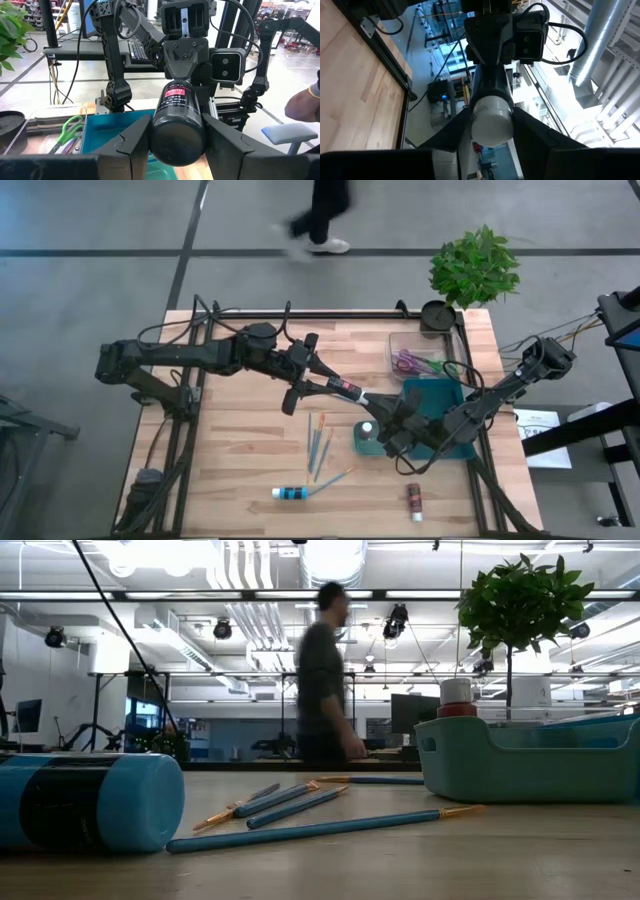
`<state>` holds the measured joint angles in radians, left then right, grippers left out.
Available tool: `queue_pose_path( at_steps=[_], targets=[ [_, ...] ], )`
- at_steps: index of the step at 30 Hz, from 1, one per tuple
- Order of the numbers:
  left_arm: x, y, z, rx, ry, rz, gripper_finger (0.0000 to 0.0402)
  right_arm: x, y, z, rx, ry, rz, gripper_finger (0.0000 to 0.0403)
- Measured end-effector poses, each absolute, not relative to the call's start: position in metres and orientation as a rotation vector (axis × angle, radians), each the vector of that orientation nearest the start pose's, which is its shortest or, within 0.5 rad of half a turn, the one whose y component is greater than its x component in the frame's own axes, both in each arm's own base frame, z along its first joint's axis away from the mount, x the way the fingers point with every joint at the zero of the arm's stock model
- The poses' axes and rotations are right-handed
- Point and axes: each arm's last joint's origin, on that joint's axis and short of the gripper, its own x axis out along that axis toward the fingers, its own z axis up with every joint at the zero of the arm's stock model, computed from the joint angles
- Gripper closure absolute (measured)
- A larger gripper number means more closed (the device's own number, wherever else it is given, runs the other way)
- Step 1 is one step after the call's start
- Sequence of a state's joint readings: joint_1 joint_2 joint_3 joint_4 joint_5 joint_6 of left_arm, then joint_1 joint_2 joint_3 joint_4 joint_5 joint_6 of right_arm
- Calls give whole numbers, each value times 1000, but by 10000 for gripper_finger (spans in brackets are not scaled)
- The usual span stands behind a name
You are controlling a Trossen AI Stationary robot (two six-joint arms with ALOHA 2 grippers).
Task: Pick & Place Paint Supplies
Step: Put the black paint bottle into the green bin
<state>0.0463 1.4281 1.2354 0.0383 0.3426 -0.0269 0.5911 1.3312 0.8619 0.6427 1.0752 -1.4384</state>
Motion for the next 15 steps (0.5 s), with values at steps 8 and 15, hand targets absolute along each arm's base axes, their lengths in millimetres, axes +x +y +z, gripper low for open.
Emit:
queue_pose_path(
  at_steps=[8, 15],
  targets=[
    [327, 6, 356, 2, 213, -294, 239, 248, 140, 315, -1296, 250, -455, 293],
    [325, 7, 356, 75, 229, -273, 233, 247, 141, 314, -1292, 264, -470, 294]
  ],
)
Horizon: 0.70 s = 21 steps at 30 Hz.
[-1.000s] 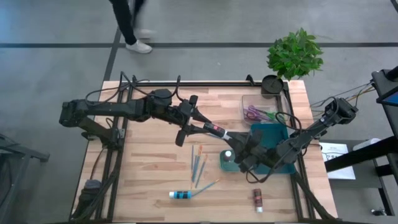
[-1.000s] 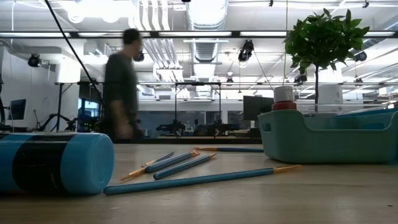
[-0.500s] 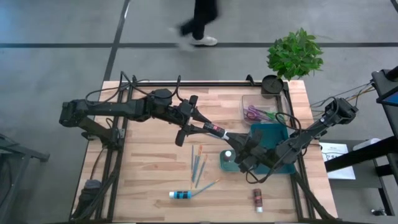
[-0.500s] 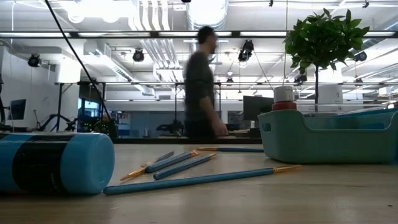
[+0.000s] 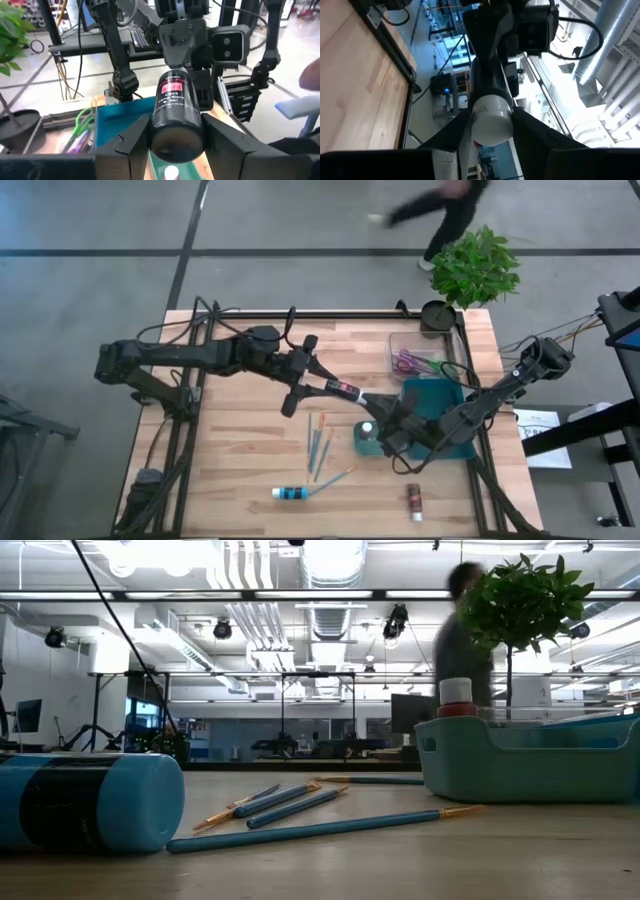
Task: Pick & Place Paint Supplies
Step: Put the black paint bottle into the green bin
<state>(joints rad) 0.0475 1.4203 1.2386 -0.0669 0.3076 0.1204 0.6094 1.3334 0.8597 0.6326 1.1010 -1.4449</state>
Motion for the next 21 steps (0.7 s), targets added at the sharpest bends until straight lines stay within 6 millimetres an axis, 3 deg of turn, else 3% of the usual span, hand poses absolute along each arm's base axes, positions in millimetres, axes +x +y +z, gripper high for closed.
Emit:
queue_pose_path(
  at_steps=[6, 12, 21],
  targets=[
    [311, 7, 369, 107, 203, -272, 170, 244, 141, 320, -1253, 253, -495, 294],
    [287, 10, 379, 189, 256, -123, 104, 236, 148, 323, -1227, 237, -483, 294],
    [265, 21, 366, 316, 530, 242, 89, 222, 162, 334, -1110, 233, -487, 294]
  ],
)
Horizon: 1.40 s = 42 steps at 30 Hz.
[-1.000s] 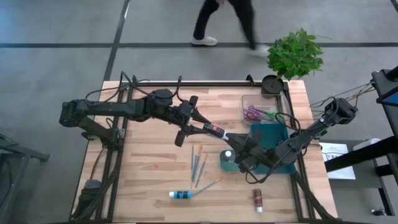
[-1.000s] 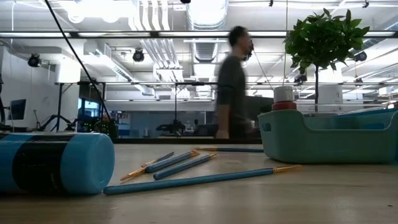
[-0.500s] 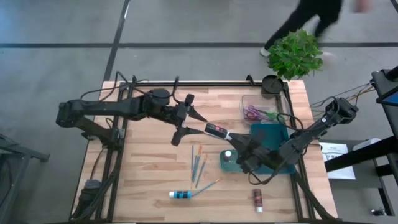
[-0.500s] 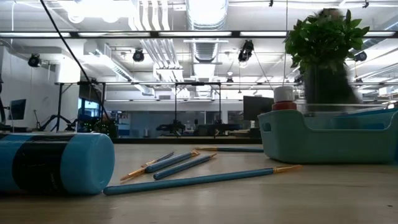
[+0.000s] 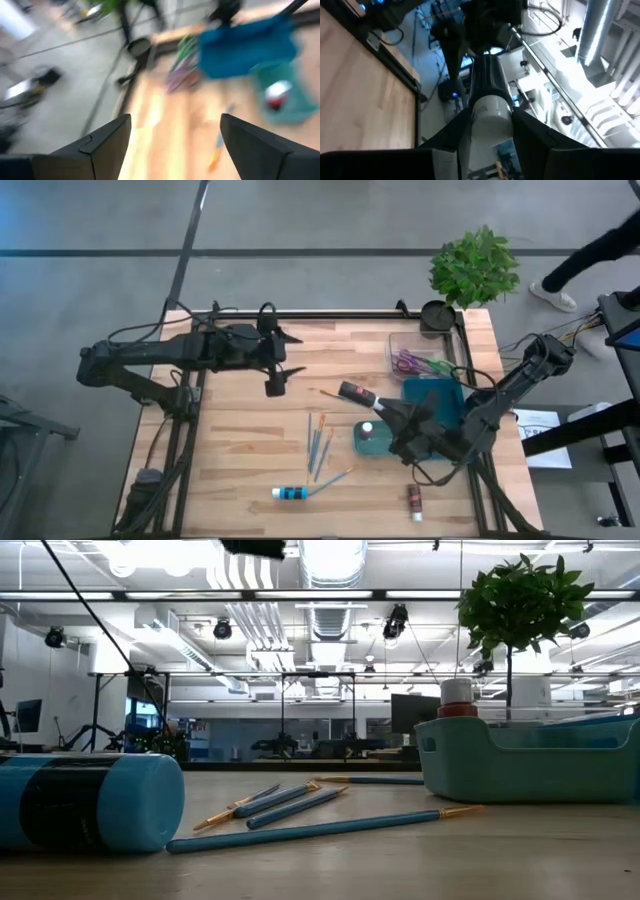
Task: Pick & Place Paint Supplies
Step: Put the black paint bottle into the green bin
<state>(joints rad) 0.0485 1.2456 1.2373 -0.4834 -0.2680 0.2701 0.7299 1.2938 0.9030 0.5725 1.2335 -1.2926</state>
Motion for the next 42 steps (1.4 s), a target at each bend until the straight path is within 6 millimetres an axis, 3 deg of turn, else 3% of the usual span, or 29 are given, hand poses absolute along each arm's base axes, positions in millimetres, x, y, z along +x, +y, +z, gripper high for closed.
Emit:
queue_pose_path(
  at_steps=[4, 14, 23, 27, 31, 36, 42],
  targets=[
    [263, 24, 362, 370, 600, 335, 89, 221, 165, 335, -1033, 224, -497, 294],
    [263, 24, 361, 369, 601, 339, 89, 208, 175, 335, -780, 203, -566, 294],
    [263, 24, 361, 377, 601, 337, 89, 181, 200, 341, -577, 147, -538, 294],
    [264, 24, 362, 389, 595, 335, 89, 166, 215, 350, -568, 93, -419, 294],
    [264, 24, 363, 393, 582, 336, 89, 160, 227, 365, -599, -4, -230, 294],
    [265, 24, 364, 392, 575, 338, 89, 158, 230, 403, -656, -4, -176, 294],
    [265, 24, 364, 392, 576, 338, 89, 148, 214, 450, -550, 147, -31, 294]
  ],
)
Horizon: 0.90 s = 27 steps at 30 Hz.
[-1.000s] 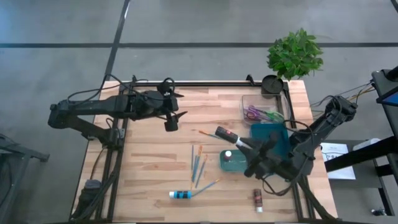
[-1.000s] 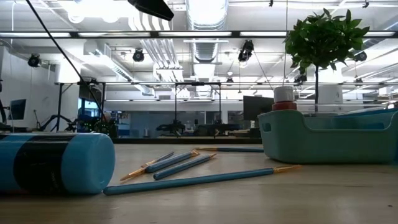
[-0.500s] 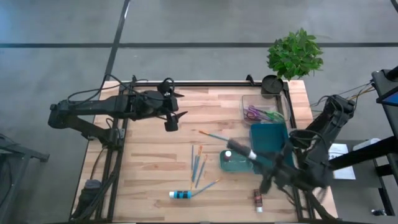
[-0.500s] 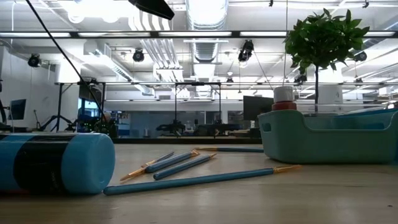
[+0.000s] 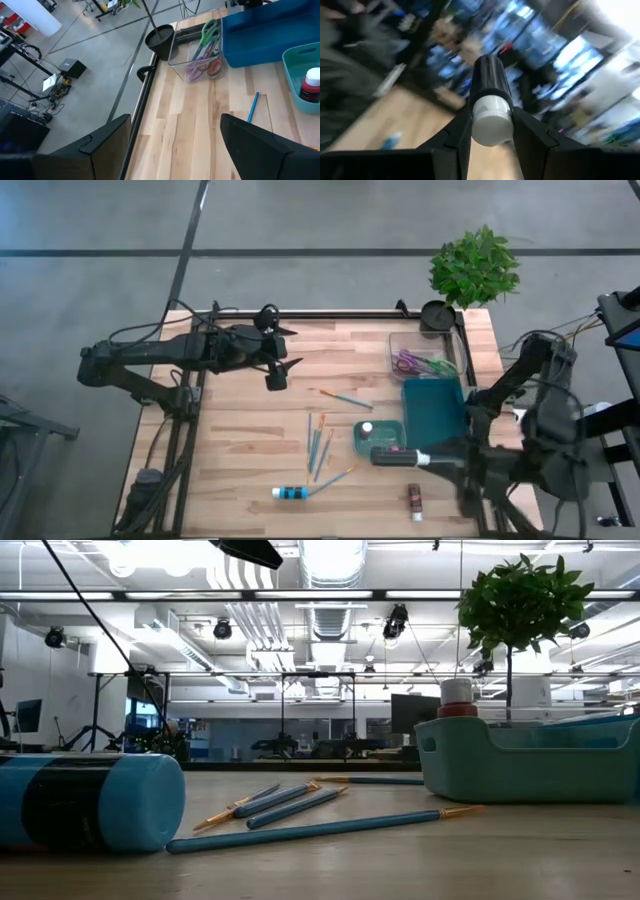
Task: Pick & Place Paint Supplies
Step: Put the black paint bottle into the green bin
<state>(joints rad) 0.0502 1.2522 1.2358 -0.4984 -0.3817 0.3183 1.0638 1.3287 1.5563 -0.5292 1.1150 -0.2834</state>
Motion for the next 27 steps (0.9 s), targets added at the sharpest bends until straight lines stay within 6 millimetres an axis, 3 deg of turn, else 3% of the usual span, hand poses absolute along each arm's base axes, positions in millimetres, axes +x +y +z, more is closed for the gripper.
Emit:
queue_pose_path(
  at_steps=[3, 8, 16, 22, 27],
  targets=[
    [264, 24, 363, 397, 583, 347, 89, 144, 193, 459, -435, 296, -57, 294],
    [259, 27, 359, 453, 670, 399, 89, 150, 172, 451, -259, 590, -94, 294],
    [248, 29, 359, 486, 731, 490, 89, 198, 166, 425, -135, 974, -95, 294],
    [245, 30, 361, 497, 732, 531, 89, 232, 157, 415, -55, 1134, -14, 294],
    [244, 30, 360, 502, 750, 529, 89, 248, 141, 410, 21, 1223, 35, 294]
  ],
)
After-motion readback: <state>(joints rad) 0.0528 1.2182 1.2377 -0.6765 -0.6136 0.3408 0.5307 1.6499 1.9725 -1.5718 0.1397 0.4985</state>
